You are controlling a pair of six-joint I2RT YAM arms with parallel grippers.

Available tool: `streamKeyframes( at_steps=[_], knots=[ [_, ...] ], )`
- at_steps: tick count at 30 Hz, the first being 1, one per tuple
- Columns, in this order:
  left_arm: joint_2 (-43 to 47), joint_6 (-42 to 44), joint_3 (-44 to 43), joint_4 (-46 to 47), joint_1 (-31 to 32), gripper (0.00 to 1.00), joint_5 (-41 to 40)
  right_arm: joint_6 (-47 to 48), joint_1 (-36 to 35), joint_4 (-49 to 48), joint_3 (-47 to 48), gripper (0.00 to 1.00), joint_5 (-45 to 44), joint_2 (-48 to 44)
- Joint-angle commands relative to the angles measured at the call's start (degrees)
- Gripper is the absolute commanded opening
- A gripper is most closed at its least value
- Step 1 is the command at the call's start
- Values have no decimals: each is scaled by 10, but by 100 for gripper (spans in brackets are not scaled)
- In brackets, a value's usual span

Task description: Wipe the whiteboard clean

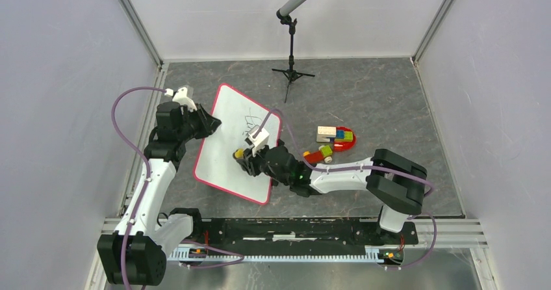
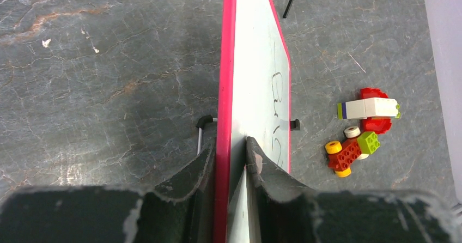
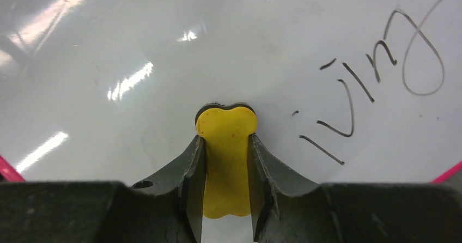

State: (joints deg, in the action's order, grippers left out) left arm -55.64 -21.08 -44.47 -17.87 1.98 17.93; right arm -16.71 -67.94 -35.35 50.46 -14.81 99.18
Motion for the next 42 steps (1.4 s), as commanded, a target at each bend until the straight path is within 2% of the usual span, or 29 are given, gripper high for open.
streamKeyframes(
  at_steps=[1, 7, 14, 20, 26, 31, 34, 42],
  knots=[
    [-9, -12, -1, -38, 10, 2, 16, 3, -2, 27, 22, 19, 57, 21],
    [-8, -14, -2, -38, 10, 2, 19, -73, 91, -28, -55, 19, 105, 55],
    [-5, -15, -2, -38, 10, 2, 24, -113, 135, -76, -139, 18, 111, 86],
    [-6, -15, -2, -38, 11, 2, 24, -114, 114, -57, -104, 18, 131, 64],
    [-8, -15, -2, -38, 11, 2, 22, -75, 33, -29, -21, 18, 135, 32],
    [-7, -15, -2, -38, 11, 2, 19, -52, 23, -32, 33, 19, 138, 34],
    [-5, -14, -1, -38, 11, 2, 18, -72, 47, -35, 37, 19, 135, 43],
    [-5, -15, -1, -38, 10, 2, 25, -161, 165, -125, -93, 18, 162, 95]
  ],
)
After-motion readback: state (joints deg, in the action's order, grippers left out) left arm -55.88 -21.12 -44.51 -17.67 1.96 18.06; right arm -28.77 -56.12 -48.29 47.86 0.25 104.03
